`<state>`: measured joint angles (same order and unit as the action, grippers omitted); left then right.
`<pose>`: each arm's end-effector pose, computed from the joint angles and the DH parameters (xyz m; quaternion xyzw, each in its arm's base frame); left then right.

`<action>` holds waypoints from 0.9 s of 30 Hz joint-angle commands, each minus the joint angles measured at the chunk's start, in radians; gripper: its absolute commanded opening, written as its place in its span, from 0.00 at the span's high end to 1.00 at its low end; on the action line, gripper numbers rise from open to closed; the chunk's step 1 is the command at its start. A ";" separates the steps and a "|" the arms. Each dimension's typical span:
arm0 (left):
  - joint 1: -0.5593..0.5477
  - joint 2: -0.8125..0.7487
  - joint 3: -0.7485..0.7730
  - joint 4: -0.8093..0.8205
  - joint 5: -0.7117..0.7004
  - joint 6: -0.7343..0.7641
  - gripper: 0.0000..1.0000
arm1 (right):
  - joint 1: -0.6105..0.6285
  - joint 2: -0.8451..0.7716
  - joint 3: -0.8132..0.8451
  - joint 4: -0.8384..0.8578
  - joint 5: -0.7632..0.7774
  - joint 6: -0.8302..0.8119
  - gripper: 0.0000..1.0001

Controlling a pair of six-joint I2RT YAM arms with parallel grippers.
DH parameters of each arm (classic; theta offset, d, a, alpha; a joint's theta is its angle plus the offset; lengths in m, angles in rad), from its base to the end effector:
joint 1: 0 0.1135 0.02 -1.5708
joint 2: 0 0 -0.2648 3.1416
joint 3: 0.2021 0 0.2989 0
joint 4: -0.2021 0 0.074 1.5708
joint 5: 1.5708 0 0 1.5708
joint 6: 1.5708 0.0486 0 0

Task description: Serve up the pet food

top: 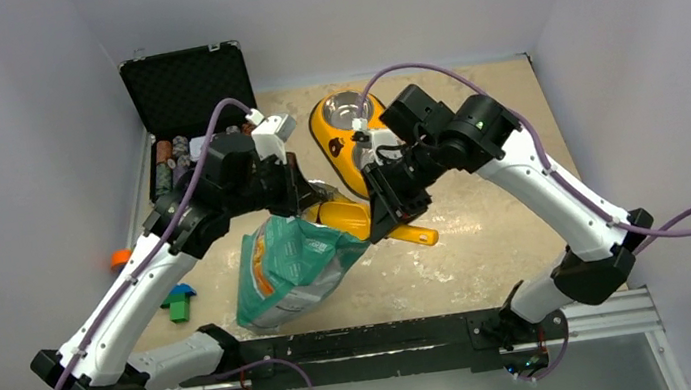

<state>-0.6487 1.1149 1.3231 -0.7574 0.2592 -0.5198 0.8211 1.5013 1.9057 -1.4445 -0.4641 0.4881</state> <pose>0.2162 -0.1795 0.4073 0.1188 0.8592 -0.3614 0.3422 0.1930 0.2393 0.4467 -0.2151 0.9162 0.3314 0.0673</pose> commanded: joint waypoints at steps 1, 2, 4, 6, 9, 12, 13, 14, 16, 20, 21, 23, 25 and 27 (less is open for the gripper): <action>-0.038 -0.025 0.040 0.172 0.085 0.025 1.00 | -0.056 -0.024 -0.110 0.000 -0.001 -0.034 1.00; -0.042 -0.020 0.043 0.179 0.102 0.023 1.00 | -0.071 -0.014 -0.117 -0.003 0.013 -0.041 1.00; -0.045 0.010 0.068 0.167 0.131 0.027 1.00 | -0.103 0.017 -0.085 0.011 0.022 -0.047 1.00; -0.047 0.041 0.094 0.129 0.131 0.025 1.00 | -0.117 0.087 0.018 -0.007 0.056 -0.055 1.00; -0.047 0.069 0.110 0.115 0.117 0.013 1.00 | -0.114 0.264 0.264 -0.092 0.196 -0.087 1.00; -0.046 0.079 0.118 0.113 0.102 -0.005 1.00 | -0.114 0.354 0.411 -0.084 0.228 -0.071 1.00; -0.047 0.082 0.121 0.108 0.093 -0.010 1.00 | -0.114 0.358 0.431 -0.081 0.230 -0.071 1.00; -0.046 0.082 0.124 0.097 0.075 -0.014 1.00 | -0.115 0.352 0.429 -0.075 0.231 -0.070 1.00; -0.047 0.081 0.129 0.069 0.034 -0.014 1.00 | -0.115 0.305 0.353 -0.045 0.233 -0.079 1.00; -0.047 0.105 0.168 0.018 -0.004 0.026 1.00 | -0.115 0.164 0.004 0.002 0.243 -0.133 1.00; -0.047 0.118 0.185 0.002 -0.007 0.040 1.00 | -0.114 0.124 -0.085 0.014 0.266 -0.144 1.00; -0.047 0.144 0.227 -0.018 0.013 0.056 1.00 | -0.114 0.063 -0.241 0.048 0.335 -0.163 1.00; -0.051 0.167 0.249 0.000 0.068 0.040 1.00 | -0.114 0.039 -0.322 0.076 0.347 -0.167 1.00; -0.062 0.191 0.250 0.029 0.106 -0.013 1.00 | -0.113 0.060 -0.325 0.110 0.284 -0.165 1.00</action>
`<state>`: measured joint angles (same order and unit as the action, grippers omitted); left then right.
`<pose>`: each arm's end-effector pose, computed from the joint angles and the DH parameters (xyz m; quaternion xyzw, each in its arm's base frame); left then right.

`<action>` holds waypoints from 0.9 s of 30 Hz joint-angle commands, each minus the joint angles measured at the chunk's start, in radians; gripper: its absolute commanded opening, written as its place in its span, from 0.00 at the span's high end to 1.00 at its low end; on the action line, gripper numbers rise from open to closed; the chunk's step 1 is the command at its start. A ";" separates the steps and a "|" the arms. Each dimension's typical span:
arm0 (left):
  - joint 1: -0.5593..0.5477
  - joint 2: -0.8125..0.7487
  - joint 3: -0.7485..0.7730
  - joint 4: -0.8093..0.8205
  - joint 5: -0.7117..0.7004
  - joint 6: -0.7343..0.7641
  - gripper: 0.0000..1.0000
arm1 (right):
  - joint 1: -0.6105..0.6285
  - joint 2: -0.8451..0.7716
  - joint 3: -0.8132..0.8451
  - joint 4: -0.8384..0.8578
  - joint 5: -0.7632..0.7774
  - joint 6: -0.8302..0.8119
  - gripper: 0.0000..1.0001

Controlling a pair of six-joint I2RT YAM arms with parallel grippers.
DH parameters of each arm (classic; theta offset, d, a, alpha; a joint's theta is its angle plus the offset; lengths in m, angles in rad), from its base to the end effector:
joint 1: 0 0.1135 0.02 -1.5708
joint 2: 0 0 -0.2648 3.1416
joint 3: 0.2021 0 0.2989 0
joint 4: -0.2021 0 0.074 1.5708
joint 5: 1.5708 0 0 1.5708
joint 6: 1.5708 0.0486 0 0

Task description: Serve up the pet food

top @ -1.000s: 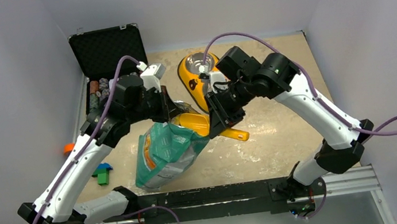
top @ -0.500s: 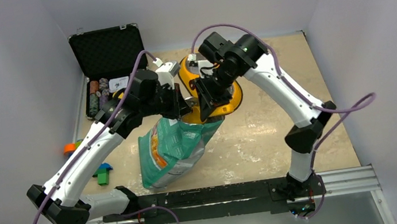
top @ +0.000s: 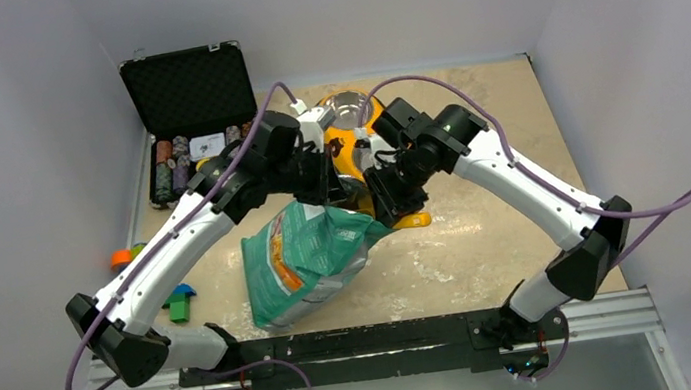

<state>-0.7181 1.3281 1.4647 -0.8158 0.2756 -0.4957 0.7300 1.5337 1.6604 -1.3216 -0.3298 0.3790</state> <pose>0.2415 -0.2286 0.3940 0.1580 0.8816 -0.3454 0.2801 0.2407 0.2365 0.3630 -0.1994 0.9488 0.2341 0.0718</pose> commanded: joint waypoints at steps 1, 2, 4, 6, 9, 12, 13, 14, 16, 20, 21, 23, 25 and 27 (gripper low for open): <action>-0.001 -0.005 0.104 0.099 0.105 -0.065 1.00 | -0.016 0.055 -0.069 0.021 0.112 -0.046 1.00; -0.006 0.011 0.100 0.107 0.116 -0.095 1.00 | -0.009 0.089 -0.061 0.066 0.057 -0.037 1.00; -0.010 0.045 0.083 0.117 0.138 -0.148 1.00 | 0.010 0.197 -0.047 0.172 -0.017 -0.024 1.00; -0.011 0.087 0.084 0.099 0.139 -0.158 1.00 | 0.040 0.289 -0.059 0.352 -0.091 -0.015 1.00; -0.011 0.154 0.088 0.093 0.129 -0.171 1.00 | 0.077 0.398 -0.109 0.623 -0.268 0.017 1.00; -0.017 0.185 0.121 0.099 0.150 -0.183 1.00 | 0.085 0.402 -0.173 0.831 -0.417 0.062 1.00; -0.022 0.179 0.135 0.091 0.135 -0.174 1.00 | 0.077 0.369 -0.216 0.911 -0.471 0.094 1.00; -0.026 0.172 0.144 0.086 0.125 -0.163 1.00 | 0.062 0.322 -0.272 1.005 -0.523 0.128 1.00; -0.027 0.130 0.139 0.084 0.095 -0.151 1.00 | 0.031 0.231 -0.377 1.156 -0.608 0.174 1.00; -0.029 0.031 0.104 0.082 0.029 -0.112 1.00 | -0.031 0.081 -0.503 1.219 -0.721 0.170 1.00; -0.029 0.007 0.102 0.071 -0.001 -0.098 1.00 | -0.048 0.045 -0.529 1.213 -0.740 0.162 1.00; -0.027 -0.039 0.109 0.041 -0.055 -0.050 1.00 | -0.093 -0.035 -0.580 1.164 -0.752 0.129 1.00; -0.027 -0.077 0.121 0.005 -0.104 -0.013 1.00 | -0.142 -0.087 -0.625 1.091 -0.755 0.095 1.00; -0.027 -0.109 0.127 -0.019 -0.138 0.012 1.00 | -0.195 -0.136 -0.671 1.036 -0.750 0.087 1.00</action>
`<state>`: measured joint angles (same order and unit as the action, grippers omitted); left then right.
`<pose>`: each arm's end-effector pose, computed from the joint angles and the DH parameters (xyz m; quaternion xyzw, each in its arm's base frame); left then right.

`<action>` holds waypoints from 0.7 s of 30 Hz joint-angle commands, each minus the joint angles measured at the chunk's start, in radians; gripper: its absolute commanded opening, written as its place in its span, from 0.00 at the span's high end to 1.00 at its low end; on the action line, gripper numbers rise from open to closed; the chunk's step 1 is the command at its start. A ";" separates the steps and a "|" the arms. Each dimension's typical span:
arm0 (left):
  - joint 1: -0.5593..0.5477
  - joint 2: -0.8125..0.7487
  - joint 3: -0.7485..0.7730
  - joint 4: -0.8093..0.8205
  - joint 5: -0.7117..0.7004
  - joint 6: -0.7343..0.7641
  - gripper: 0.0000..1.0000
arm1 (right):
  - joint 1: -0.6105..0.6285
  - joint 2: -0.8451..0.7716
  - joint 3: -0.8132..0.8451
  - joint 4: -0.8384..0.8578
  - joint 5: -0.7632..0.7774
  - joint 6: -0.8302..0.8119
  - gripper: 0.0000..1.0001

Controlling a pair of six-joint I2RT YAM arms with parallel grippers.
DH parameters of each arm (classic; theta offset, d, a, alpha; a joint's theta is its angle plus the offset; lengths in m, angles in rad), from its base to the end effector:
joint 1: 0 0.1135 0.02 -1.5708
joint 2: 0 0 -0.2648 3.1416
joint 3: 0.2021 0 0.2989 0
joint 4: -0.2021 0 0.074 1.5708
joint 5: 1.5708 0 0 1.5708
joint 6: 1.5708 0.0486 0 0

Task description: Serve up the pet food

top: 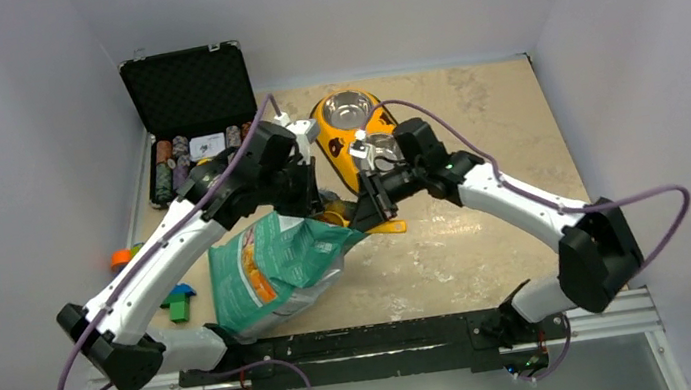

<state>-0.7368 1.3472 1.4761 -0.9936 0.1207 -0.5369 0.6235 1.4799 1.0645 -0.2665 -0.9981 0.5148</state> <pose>0.2355 -0.2216 0.3758 0.1142 0.9299 -0.2507 0.2438 0.2733 0.2469 0.2507 -0.2485 0.7804 0.5674 0.0851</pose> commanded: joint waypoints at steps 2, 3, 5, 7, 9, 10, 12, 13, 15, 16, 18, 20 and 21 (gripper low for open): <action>-0.008 -0.157 0.111 0.147 -0.014 0.070 1.00 | -0.129 -0.129 -0.105 -0.048 -0.086 -0.026 1.00; -0.007 -0.173 0.103 0.153 -0.024 0.079 1.00 | -0.138 -0.148 -0.106 -0.063 -0.088 -0.015 1.00; -0.007 -0.214 0.066 0.203 -0.033 0.105 1.00 | -0.142 -0.181 -0.077 -0.126 -0.081 0.020 1.00; -0.007 -0.229 0.056 0.230 -0.031 0.118 1.00 | -0.142 -0.190 -0.066 -0.144 -0.086 0.042 1.00; -0.007 -0.233 0.053 0.242 -0.032 0.133 1.00 | -0.145 -0.200 -0.057 -0.145 -0.095 0.066 1.00; -0.007 -0.237 0.052 0.249 -0.029 0.143 1.00 | -0.145 -0.200 -0.052 -0.141 -0.104 0.082 1.00; -0.007 -0.251 0.035 0.275 -0.012 0.167 1.00 | -0.147 -0.204 -0.062 -0.083 -0.144 0.135 1.00; -0.007 -0.263 0.023 0.293 -0.001 0.182 1.00 | -0.152 -0.209 -0.071 -0.048 -0.160 0.162 1.00; -0.008 -0.280 0.005 0.304 0.020 0.211 1.00 | -0.161 -0.212 -0.068 -0.056 -0.172 0.176 1.00; -0.007 -0.288 -0.001 0.305 0.034 0.227 1.00 | -0.164 -0.210 -0.057 -0.087 -0.174 0.167 1.00; -0.007 -0.308 -0.016 0.308 0.069 0.266 1.00 | -0.168 -0.221 -0.048 -0.130 -0.178 0.160 1.00; -0.007 -0.323 -0.026 0.292 0.097 0.305 1.00 | -0.168 -0.224 -0.081 -0.040 -0.185 0.260 1.00; -0.007 -0.330 -0.031 0.287 0.098 0.317 1.00 | -0.164 -0.206 -0.100 0.070 -0.205 0.347 1.00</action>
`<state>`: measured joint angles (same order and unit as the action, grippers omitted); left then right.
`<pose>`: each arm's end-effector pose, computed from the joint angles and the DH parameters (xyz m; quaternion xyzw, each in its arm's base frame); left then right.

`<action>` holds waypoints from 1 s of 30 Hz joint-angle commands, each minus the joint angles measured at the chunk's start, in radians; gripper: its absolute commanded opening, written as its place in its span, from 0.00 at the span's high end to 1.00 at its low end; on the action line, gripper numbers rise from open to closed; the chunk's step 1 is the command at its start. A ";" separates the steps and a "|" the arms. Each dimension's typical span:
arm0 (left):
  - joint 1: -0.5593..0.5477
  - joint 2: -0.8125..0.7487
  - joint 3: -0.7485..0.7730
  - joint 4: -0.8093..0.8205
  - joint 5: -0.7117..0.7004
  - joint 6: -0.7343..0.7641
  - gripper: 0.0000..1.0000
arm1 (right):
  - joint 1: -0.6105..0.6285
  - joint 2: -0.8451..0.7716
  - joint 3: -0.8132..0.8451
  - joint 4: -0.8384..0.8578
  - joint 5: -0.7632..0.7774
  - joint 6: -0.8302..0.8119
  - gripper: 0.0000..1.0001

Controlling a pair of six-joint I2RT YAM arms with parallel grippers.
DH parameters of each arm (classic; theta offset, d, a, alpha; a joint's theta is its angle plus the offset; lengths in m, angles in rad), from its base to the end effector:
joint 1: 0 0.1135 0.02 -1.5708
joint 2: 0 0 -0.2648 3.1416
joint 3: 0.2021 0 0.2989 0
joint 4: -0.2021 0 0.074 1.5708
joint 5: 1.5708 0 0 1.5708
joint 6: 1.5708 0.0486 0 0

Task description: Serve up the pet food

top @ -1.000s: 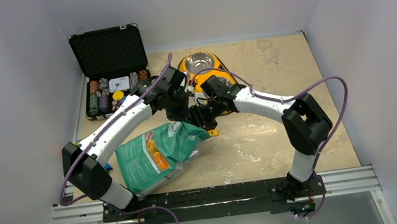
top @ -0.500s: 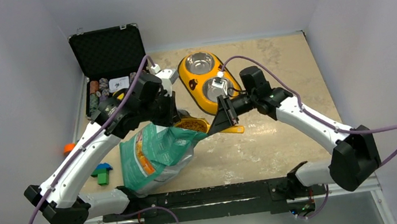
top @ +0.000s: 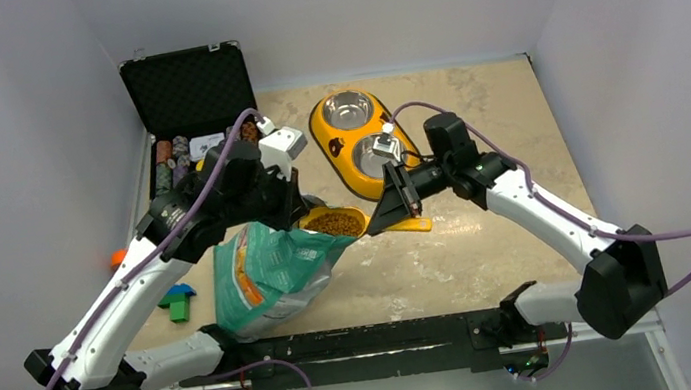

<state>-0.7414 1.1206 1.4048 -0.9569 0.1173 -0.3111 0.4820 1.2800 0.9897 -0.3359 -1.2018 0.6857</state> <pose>0.1913 -0.1829 0.4154 0.2169 0.8731 -0.2633 0.3482 0.2590 0.1866 0.2872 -0.1812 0.7569 0.6269 0.0355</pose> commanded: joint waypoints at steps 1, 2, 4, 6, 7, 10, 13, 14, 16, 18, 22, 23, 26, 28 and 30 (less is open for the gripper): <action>-0.003 -0.109 0.033 0.253 0.101 0.099 1.00 | -0.015 0.020 -0.026 0.221 -0.020 0.242 1.00; -0.003 -0.112 0.028 0.260 0.099 0.104 1.00 | -0.011 0.040 -0.001 0.205 -0.027 0.233 1.00; -0.003 -0.114 0.031 0.269 0.100 0.105 1.00 | -0.022 0.040 0.041 0.066 -0.029 0.147 1.00; -0.004 -0.113 0.027 0.283 0.092 0.090 1.00 | -0.048 0.022 0.025 0.022 -0.053 0.134 1.00; -0.003 -0.114 0.021 0.293 0.089 0.084 1.00 | -0.053 0.023 0.011 0.047 -0.061 0.158 1.00; -0.003 -0.104 0.007 0.307 0.094 0.067 1.00 | -0.021 0.083 0.044 0.102 -0.041 0.229 1.00; -0.003 -0.080 0.038 0.278 0.109 0.058 1.00 | -0.014 0.085 0.118 -0.072 -0.043 0.171 1.00; -0.003 -0.081 0.037 0.280 0.110 0.057 1.00 | -0.032 0.057 0.110 -0.138 -0.043 0.148 1.00; -0.003 -0.092 0.017 0.291 0.107 0.054 1.00 | -0.059 0.026 0.048 0.010 -0.053 0.249 1.00; -0.003 -0.100 -0.004 0.305 0.114 0.051 1.00 | -0.031 0.088 0.020 0.260 -0.072 0.471 1.00; -0.003 -0.102 0.001 0.287 0.126 0.036 1.00 | -0.030 0.092 0.111 -0.024 -0.066 0.280 1.00; -0.003 -0.109 -0.005 0.289 0.118 0.032 1.00 | -0.046 0.060 0.081 -0.010 -0.069 0.284 1.00; -0.003 -0.116 -0.021 0.293 0.084 0.020 1.00 | -0.053 0.079 0.053 0.100 -0.083 0.381 1.00; -0.003 -0.109 -0.007 0.278 0.071 0.006 1.00 | -0.052 0.118 0.113 -0.035 -0.082 0.275 1.00; -0.003 -0.108 0.009 0.265 0.048 -0.008 1.00 | -0.059 0.069 0.119 -0.086 -0.081 0.232 1.00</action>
<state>-0.7353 1.0721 1.3479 -0.8871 0.1322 -0.2691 0.4557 1.3769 1.0496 -0.3504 -1.3273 1.0000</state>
